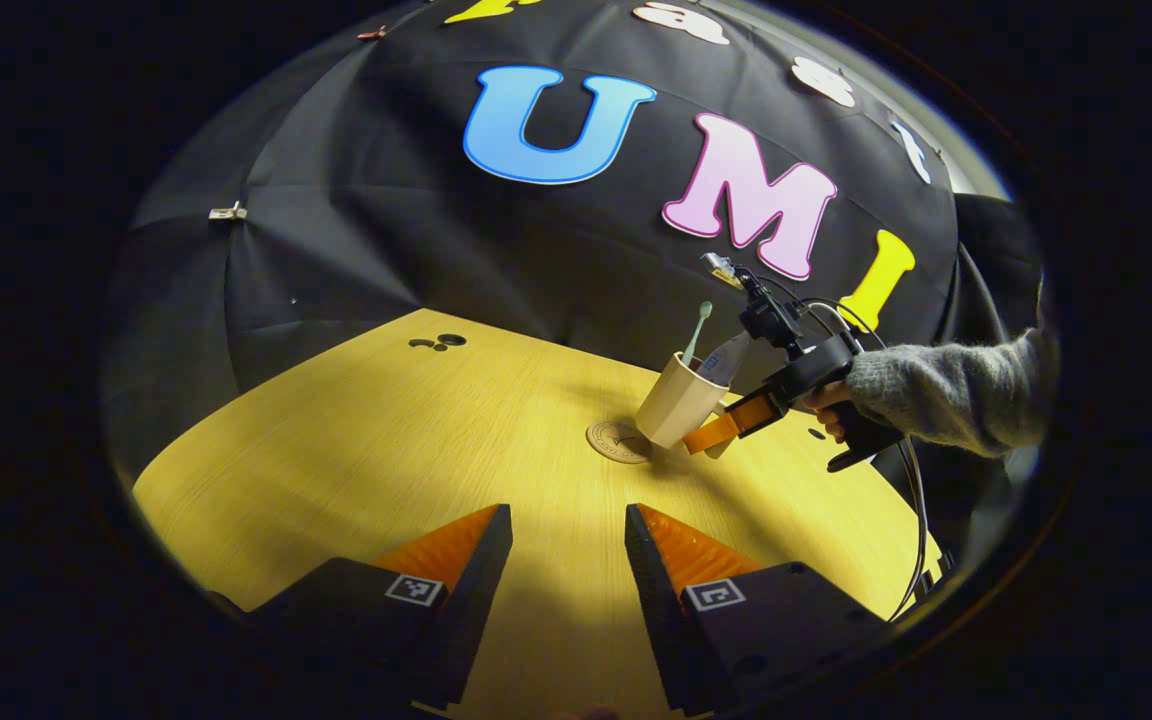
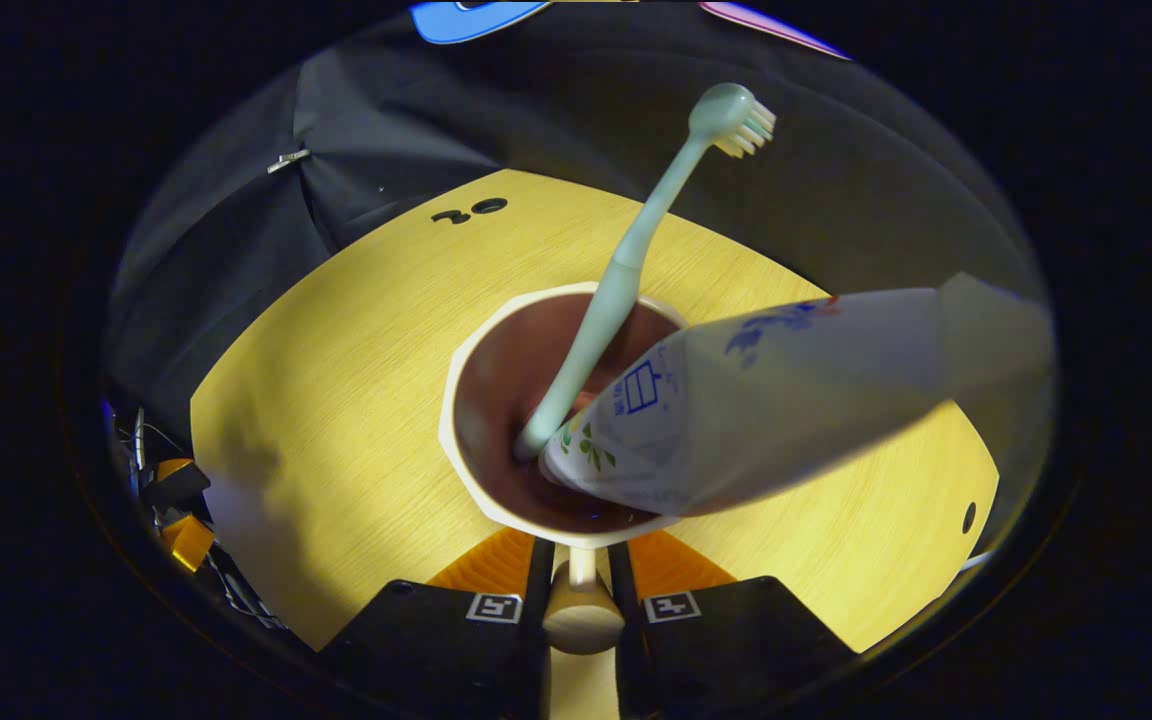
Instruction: Put the toothbrush and toothpaste on the desktop into the cup, then pick up the cup and place it on the coaster on the desktop.
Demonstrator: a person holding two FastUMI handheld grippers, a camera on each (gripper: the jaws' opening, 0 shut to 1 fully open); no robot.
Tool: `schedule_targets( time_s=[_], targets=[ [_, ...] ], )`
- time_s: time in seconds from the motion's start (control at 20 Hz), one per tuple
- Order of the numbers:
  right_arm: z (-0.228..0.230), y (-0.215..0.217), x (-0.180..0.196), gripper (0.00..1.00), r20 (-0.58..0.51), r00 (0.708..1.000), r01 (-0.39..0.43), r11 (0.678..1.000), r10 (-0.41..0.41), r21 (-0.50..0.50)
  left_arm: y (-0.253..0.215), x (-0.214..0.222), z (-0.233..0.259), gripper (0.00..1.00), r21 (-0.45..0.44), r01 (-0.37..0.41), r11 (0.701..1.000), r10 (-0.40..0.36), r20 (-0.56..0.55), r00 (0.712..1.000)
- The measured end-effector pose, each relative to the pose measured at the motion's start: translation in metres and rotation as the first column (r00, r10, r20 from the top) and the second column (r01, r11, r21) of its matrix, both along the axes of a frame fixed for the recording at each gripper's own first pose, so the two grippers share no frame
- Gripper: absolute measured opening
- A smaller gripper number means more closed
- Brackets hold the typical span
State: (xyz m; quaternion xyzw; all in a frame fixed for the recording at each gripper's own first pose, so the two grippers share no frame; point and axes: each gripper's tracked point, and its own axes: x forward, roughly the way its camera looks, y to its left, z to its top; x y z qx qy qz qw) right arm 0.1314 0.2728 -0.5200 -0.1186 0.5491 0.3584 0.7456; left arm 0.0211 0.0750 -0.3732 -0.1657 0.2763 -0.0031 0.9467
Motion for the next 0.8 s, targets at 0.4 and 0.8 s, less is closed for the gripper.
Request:
schedule_targets(
  time_s=[0.4, 0.8],
  targets=[
    [-0.020, 0.024, 0.002, 0.29, -0.029, 0.999, -0.043, 0.998, 0.041, -0.045, 0.011, 0.002, -0.011, 0.73, -0.027, -0.018, 0.999, 0.018, -0.015, 1.000],
    [-0.033, 0.043, 0.006, 0.29, -0.052, 0.996, -0.075, 0.994, 0.071, -0.083, 0.014, 0.004, -0.012, 0.73, -0.040, -0.033, 0.999, 0.032, -0.021, 0.999]
  ],
)
